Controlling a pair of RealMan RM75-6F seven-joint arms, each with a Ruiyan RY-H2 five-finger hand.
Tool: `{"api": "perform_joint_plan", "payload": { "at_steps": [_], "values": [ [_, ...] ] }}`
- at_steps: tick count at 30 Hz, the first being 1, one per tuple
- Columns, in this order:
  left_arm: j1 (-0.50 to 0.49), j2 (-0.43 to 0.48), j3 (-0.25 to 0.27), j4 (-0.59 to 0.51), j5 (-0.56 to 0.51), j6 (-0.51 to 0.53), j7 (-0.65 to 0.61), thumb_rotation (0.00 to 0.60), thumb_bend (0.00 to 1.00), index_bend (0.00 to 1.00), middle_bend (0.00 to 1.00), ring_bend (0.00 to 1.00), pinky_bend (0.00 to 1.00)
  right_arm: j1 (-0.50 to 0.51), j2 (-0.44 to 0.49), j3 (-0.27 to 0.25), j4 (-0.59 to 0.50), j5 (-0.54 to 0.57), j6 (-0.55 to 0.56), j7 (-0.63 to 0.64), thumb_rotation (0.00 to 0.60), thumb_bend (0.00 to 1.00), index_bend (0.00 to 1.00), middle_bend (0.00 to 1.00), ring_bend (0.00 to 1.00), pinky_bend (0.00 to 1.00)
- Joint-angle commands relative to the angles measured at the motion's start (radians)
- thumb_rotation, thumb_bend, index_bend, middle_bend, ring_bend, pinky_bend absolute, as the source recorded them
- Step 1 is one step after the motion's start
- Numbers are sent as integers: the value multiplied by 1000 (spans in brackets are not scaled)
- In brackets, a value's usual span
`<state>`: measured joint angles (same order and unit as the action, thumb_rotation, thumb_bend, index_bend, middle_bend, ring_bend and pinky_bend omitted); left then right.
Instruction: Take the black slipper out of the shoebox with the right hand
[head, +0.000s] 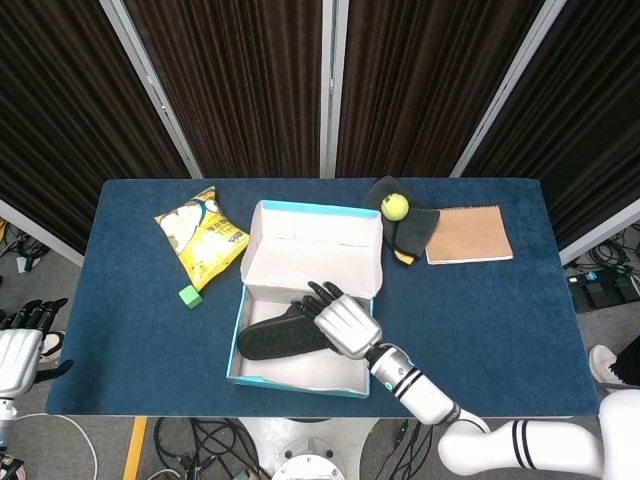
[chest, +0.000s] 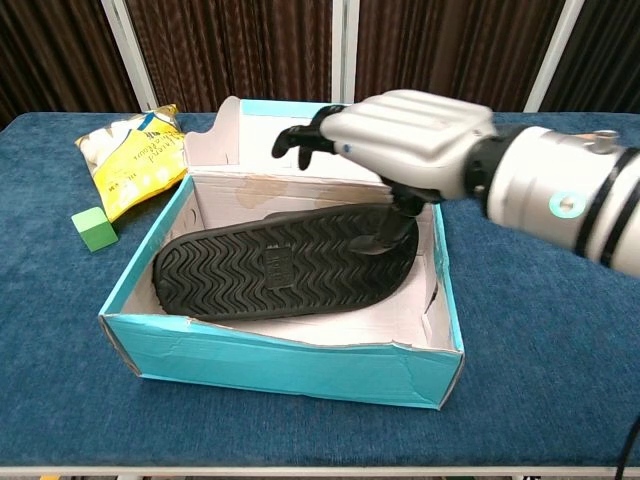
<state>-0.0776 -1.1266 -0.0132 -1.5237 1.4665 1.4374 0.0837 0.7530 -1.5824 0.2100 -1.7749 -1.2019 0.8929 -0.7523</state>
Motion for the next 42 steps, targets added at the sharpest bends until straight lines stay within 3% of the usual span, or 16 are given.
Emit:
{"api": "perform_joint_plan", "payload": {
  "at_steps": [1,28,42],
  "values": [
    [1,3,4,0,5,0,-2,600,2,157,201,147,281,45,-42,13,35,51,-28,-18,600,119,137,193,51,155],
    [20,12,12,60,7,9,-81,600,2,171,201,147,285,229,-230,-17,251,195,-28,-55,600,120,137,181,39,144],
    [27,7,15,86,5,3,-116,600,2,209,201,147,304,251,-245,-68,239,235,6,-107,600,123,135,229,62,187]
  ]
}}
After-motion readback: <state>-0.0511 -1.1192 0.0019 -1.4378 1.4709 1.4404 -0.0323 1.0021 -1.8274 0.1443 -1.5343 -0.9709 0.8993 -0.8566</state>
